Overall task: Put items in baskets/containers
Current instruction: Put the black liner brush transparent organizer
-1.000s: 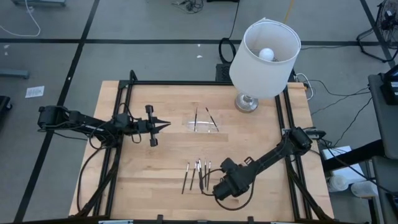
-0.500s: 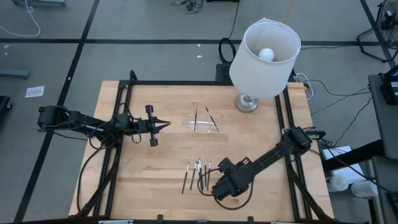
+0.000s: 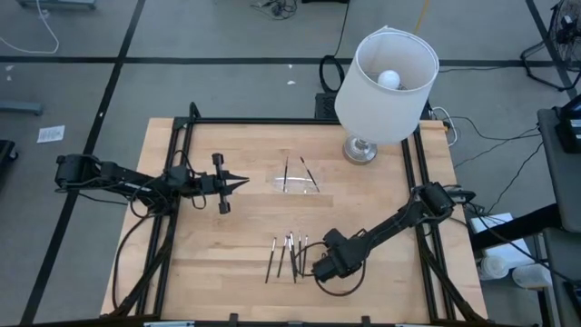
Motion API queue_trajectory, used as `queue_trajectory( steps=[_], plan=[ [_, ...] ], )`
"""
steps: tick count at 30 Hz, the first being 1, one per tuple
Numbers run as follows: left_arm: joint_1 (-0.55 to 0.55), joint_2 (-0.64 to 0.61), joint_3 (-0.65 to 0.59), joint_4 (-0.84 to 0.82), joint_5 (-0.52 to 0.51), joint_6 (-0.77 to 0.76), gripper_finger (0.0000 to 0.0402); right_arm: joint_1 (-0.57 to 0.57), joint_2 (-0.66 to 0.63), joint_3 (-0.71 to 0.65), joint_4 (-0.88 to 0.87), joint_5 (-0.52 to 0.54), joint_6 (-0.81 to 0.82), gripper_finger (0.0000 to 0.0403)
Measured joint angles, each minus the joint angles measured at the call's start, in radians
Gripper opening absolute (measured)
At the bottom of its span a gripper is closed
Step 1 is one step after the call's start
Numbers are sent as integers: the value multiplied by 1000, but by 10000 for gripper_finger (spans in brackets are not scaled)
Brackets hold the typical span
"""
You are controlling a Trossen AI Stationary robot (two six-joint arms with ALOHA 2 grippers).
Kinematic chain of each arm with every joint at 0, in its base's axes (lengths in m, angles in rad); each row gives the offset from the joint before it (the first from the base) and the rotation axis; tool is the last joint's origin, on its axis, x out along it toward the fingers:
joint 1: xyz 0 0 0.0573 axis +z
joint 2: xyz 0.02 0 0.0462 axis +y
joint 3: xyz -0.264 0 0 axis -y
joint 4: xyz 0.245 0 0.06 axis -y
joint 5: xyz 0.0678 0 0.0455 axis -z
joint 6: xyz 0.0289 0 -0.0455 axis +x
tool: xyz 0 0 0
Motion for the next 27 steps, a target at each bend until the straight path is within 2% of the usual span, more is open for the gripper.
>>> queue_trajectory(
  steps=[7,21,27],
  plan=[
    [0,0,0,0,0,-4,31,-3,-2,-78,127,-45,-41,195],
    [0,0,0,0,0,-5,31,-6,1,-123,183,-58,-97,56],
    [0,0,0,0,0,-5,31,-6,2,-137,189,-22,-98,8]
  ],
)
